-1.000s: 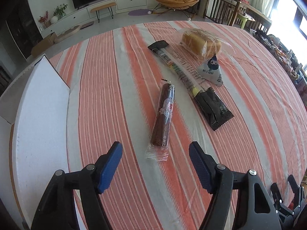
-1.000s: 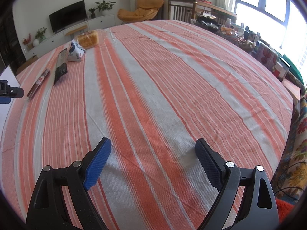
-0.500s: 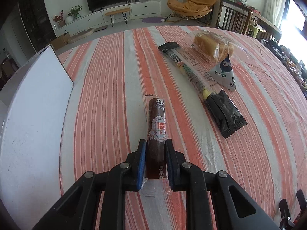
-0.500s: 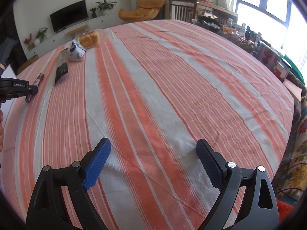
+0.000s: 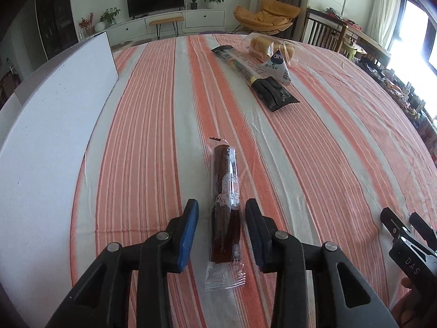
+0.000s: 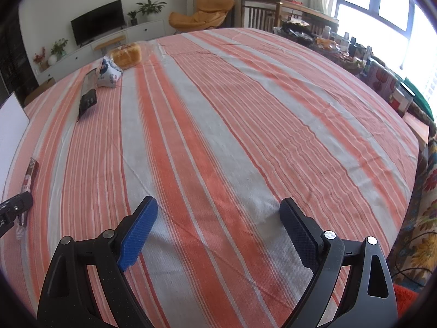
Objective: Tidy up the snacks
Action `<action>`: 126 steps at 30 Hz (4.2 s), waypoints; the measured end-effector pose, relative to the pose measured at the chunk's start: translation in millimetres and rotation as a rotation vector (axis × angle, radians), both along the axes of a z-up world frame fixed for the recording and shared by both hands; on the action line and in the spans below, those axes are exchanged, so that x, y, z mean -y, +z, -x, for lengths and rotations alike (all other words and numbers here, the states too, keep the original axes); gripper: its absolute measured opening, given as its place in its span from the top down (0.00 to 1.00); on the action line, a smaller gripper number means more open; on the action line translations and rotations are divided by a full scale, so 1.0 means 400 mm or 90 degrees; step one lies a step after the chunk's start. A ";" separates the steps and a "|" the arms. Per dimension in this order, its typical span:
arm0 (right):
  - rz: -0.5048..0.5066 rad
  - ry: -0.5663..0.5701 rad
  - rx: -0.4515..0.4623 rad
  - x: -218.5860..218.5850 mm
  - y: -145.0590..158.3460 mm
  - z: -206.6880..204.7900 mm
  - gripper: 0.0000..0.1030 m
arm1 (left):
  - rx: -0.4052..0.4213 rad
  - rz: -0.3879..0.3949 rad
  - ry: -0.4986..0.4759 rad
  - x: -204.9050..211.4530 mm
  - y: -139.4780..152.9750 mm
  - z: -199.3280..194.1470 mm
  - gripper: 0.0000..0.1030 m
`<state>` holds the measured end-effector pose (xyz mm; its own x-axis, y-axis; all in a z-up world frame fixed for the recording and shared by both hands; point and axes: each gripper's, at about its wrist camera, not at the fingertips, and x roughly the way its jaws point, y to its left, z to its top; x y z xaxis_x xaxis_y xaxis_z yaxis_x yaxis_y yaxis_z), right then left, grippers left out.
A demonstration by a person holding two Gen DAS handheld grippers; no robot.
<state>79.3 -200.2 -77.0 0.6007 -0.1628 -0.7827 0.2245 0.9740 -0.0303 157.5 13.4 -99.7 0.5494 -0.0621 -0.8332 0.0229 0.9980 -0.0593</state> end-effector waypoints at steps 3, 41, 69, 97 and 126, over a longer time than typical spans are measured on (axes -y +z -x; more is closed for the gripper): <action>0.000 0.001 0.000 0.000 -0.001 0.000 0.10 | 0.000 0.000 0.003 -0.002 -0.012 -0.011 0.21; -0.005 0.406 -0.170 -0.378 0.022 -0.477 0.73 | 0.028 -0.030 0.004 -0.012 -0.037 -0.019 0.00; 0.001 0.036 -0.006 0.066 0.005 -0.052 0.13 | 0.029 -0.030 0.005 -0.010 -0.038 -0.017 0.00; 0.001 0.019 -0.006 0.062 -0.002 -0.055 0.10 | 0.029 -0.030 0.005 -0.010 -0.037 -0.018 0.00; 0.001 0.020 -0.006 0.063 -0.003 -0.057 0.10 | 0.029 -0.030 0.005 -0.011 -0.038 -0.017 0.00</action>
<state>102.0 -225.4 -78.3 0.5975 -0.1459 -0.7885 0.1941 0.9804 -0.0343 164.4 17.8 -114.8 0.5869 -0.0190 -0.8094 0.0173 0.9998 -0.0109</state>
